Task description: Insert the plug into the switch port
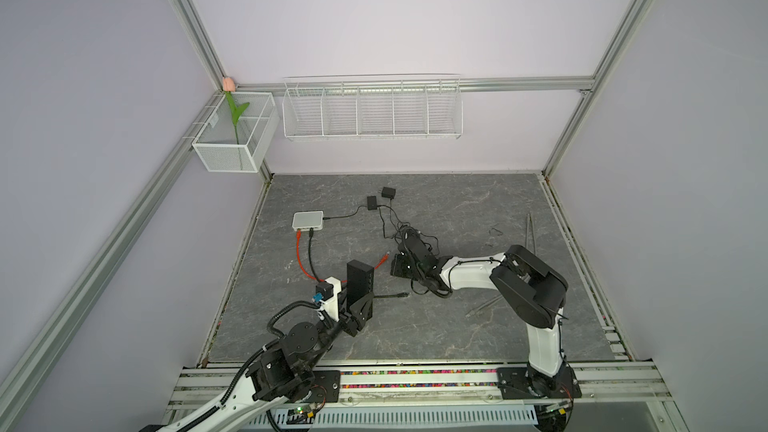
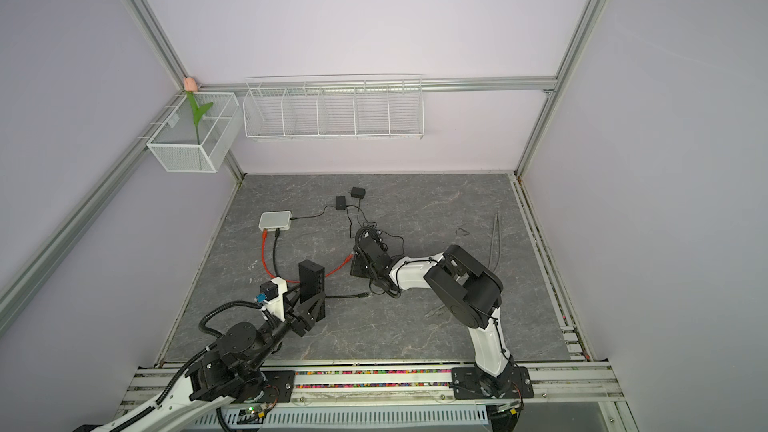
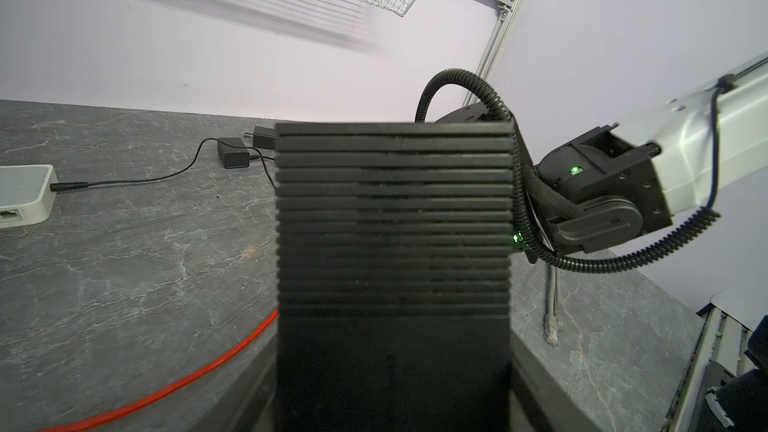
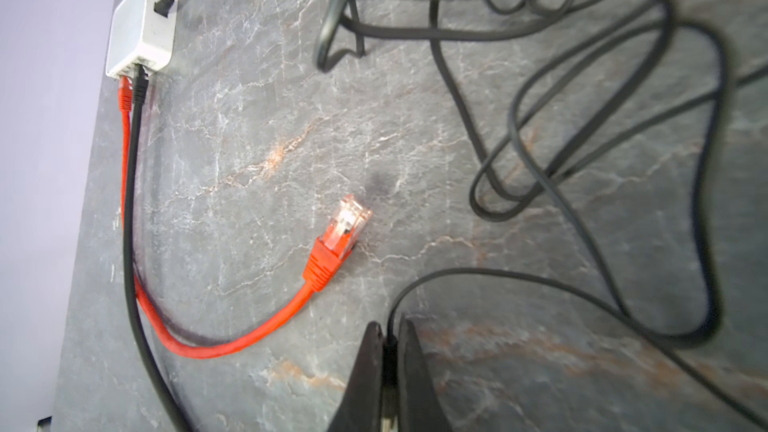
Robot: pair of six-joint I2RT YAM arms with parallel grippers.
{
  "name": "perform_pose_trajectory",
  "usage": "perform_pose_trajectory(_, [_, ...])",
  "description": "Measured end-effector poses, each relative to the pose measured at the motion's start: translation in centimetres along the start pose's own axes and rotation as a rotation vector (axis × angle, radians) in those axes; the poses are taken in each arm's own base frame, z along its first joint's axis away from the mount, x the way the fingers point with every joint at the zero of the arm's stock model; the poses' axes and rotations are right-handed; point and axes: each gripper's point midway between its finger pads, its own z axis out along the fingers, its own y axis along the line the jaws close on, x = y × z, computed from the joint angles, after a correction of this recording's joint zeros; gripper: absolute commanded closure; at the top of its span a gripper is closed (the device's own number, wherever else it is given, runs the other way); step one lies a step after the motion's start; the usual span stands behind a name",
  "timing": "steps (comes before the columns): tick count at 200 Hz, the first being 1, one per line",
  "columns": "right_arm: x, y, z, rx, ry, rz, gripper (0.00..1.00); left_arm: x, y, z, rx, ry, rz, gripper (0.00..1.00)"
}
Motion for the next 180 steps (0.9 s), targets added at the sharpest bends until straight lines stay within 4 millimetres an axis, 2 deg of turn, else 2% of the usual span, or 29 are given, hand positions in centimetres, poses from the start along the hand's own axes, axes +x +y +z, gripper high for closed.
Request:
perform_pose_trajectory(50, [0.5, -1.4, -1.6, 0.026, -0.006, -0.001, 0.94, -0.1, -0.3, 0.0, 0.016, -0.003, -0.001, 1.00])
perform_pose_trajectory(77, [1.3, -2.5, -3.9, 0.004, 0.010, -0.018, 0.94, -0.4, -1.4, 0.1, 0.071, -0.007, -0.003, 1.00])
perform_pose_trajectory(92, [0.8, -2.7, -5.7, -0.030, 0.002, -0.024, 0.94, -0.4, -2.1, 0.3, 0.108, -0.003, 0.004, 1.00])
perform_pose_trajectory(116, [-2.0, -1.4, -9.3, -0.141, -0.068, -0.041, 0.94, 0.0, -3.4, 0.8, 0.167, 0.014, 0.023, 1.00])
perform_pose_trajectory(138, [-4.9, 1.4, -13.7, -0.277, -0.164, -0.107, 0.94, 1.0, -4.5, 1.4, 0.226, 0.045, 0.056, 1.00])
perform_pose_trajectory(158, [-6.1, 4.0, -18.2, -0.393, -0.243, -0.193, 0.94, 1.9, -5.6, 1.8, 0.284, 0.073, 0.093, 1.00])
perform_pose_trajectory(180, [-6.5, 5.7, -22.6, -0.492, -0.323, -0.275, 0.94, 2.4, -6.9, 2.1, 0.350, 0.087, 0.121, 1.00])
